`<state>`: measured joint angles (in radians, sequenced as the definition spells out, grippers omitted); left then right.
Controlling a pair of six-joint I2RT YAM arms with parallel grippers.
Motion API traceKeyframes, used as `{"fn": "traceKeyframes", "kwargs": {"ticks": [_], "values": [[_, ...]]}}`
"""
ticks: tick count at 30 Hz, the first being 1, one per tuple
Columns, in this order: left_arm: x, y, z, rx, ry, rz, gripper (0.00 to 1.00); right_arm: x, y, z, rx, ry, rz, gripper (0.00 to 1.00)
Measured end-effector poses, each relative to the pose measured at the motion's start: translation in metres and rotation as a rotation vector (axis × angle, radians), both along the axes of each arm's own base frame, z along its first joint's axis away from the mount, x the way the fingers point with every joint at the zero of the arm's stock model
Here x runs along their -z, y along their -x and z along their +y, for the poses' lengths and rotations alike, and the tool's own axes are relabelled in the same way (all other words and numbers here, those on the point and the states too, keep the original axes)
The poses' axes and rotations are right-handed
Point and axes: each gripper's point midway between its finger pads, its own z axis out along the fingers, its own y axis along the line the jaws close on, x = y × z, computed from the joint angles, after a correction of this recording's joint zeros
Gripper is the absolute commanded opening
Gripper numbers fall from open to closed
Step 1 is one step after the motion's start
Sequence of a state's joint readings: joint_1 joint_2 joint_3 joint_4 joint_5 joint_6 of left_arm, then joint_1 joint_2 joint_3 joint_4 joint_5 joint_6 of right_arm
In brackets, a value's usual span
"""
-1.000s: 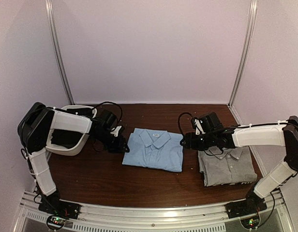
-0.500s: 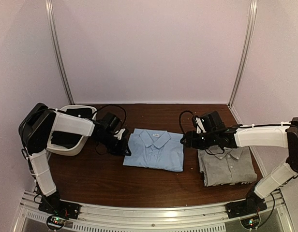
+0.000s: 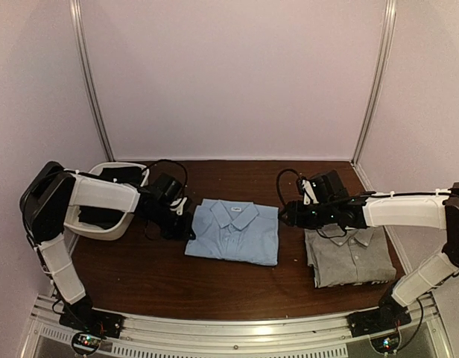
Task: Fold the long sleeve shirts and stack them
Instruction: Move the square-folded shirt to the center of the board.
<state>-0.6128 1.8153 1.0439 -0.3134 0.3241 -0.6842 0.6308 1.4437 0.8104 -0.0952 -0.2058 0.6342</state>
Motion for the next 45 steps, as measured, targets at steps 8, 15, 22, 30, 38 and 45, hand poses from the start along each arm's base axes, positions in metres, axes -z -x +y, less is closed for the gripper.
{"fn": "traceKeyframes", "kwargs": {"ticks": [8, 15, 22, 30, 38, 45], "values": [[-0.008, -0.001, 0.036, -0.076, -0.100, -0.033, 0.00, 0.001, 0.001, -0.001, -0.002, 0.005, 0.004, 0.57], [-0.012, 0.002, 0.088, -0.166, -0.205, -0.041, 0.00, 0.001, 0.001, 0.000, -0.005, 0.005, 0.005, 0.57], [-0.020, 0.007, 0.113, -0.197, -0.259, -0.057, 0.00, 0.002, 0.004, 0.001, -0.013, 0.010, 0.015, 0.57], [-0.027, 0.009, 0.115, -0.175, -0.263, -0.077, 0.15, -0.005, 0.005, 0.007, -0.024, 0.008, 0.012, 0.58], [-0.046, 0.012, 0.118, -0.156, -0.260, -0.117, 0.62, -0.005, 0.006, 0.002, -0.008, 0.033, 0.028, 0.62], [-0.084, 0.001, 0.112, -0.141, -0.211, -0.218, 0.71, -0.014, 0.011, -0.016, 0.049, 0.080, 0.018, 0.67]]}}
